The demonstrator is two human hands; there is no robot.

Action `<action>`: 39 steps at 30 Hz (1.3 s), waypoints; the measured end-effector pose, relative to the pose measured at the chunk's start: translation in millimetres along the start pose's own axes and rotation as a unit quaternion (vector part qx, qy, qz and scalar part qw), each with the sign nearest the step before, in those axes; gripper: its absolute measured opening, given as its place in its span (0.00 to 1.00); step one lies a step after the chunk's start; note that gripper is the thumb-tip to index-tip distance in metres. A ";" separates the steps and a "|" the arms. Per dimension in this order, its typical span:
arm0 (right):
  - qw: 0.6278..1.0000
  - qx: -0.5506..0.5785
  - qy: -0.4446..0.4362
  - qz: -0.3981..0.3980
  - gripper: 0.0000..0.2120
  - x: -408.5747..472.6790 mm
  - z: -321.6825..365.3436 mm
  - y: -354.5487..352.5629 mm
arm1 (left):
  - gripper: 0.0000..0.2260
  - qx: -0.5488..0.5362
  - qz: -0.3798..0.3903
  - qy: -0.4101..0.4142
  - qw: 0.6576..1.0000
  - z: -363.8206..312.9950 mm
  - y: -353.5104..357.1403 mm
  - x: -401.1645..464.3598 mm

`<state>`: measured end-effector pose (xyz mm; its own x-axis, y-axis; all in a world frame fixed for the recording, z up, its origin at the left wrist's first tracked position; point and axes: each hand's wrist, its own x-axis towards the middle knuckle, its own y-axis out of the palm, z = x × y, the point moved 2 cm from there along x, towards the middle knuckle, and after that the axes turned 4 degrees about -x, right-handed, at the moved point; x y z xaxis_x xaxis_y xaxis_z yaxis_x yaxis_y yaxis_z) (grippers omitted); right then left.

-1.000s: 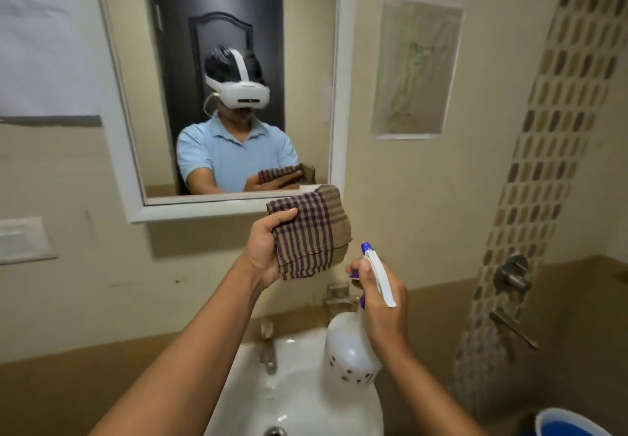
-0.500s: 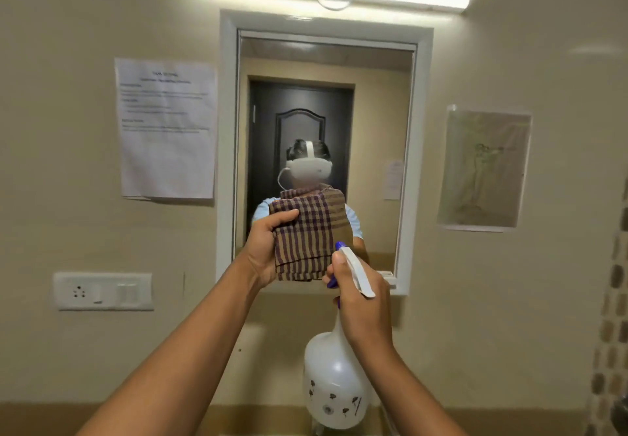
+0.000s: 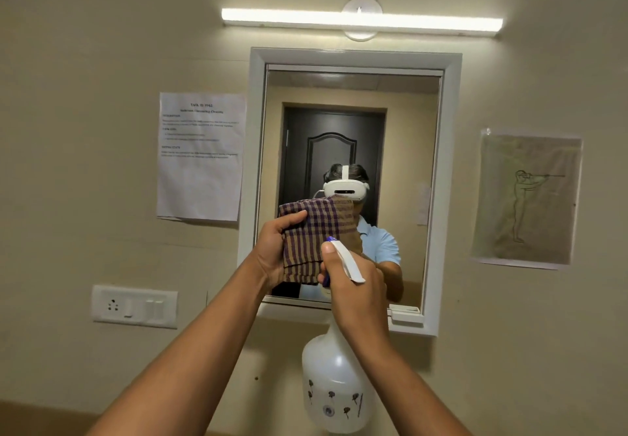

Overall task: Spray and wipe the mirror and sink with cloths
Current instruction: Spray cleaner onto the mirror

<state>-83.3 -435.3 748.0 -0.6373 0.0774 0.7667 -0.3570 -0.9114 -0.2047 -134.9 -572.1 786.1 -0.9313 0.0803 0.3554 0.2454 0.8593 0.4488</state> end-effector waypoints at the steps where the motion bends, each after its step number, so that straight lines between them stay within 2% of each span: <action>1: 1.000 -0.006 -0.005 0.006 0.27 1.4 1.6 2.1 | 0.14 -0.003 -0.002 0.004 1.000 -0.1 0.0 0.5; 8: 0.999 -0.004 -0.015 0.036 0.21 -1.1 6.1 18.5 | 0.14 -0.006 -0.017 0.022 1.000 -5.3 -6.7 4.5; 13: 0.998 0.012 0.003 0.069 0.28 -12.4 2.5 30.6 | 0.11 -0.014 -0.028 0.046 0.998 -16.9 -16.2 2.5; 20: 0.998 0.014 0.034 0.058 0.30 -15.0 -5.9 29.4 | 0.12 -0.021 -0.038 0.057 0.997 -24.4 -29.2 0.4; 27: 0.999 0.033 0.036 -0.007 0.25 -3.1 -4.9 10.2 | 0.12 -0.035 -0.045 0.062 0.996 -27.7 -34.7 -4.5; 35: 0.997 0.071 0.019 -0.023 0.27 -1.9 3.4 -0.7 | 0.11 -0.038 -0.043 0.062 0.996 -28.9 -32.6 -8.6; 39: 0.998 0.068 0.015 0.003 0.27 -6.7 12.2 4.3 | 0.11 -0.029 -0.045 0.063 0.997 -27.2 -30.7 -10.2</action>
<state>-72.2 -444.7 749.4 -0.6599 0.0819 0.7469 -0.2579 -0.9583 -0.1227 -125.7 -613.1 791.1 -0.9103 -0.0630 0.4092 0.1803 0.8294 0.5287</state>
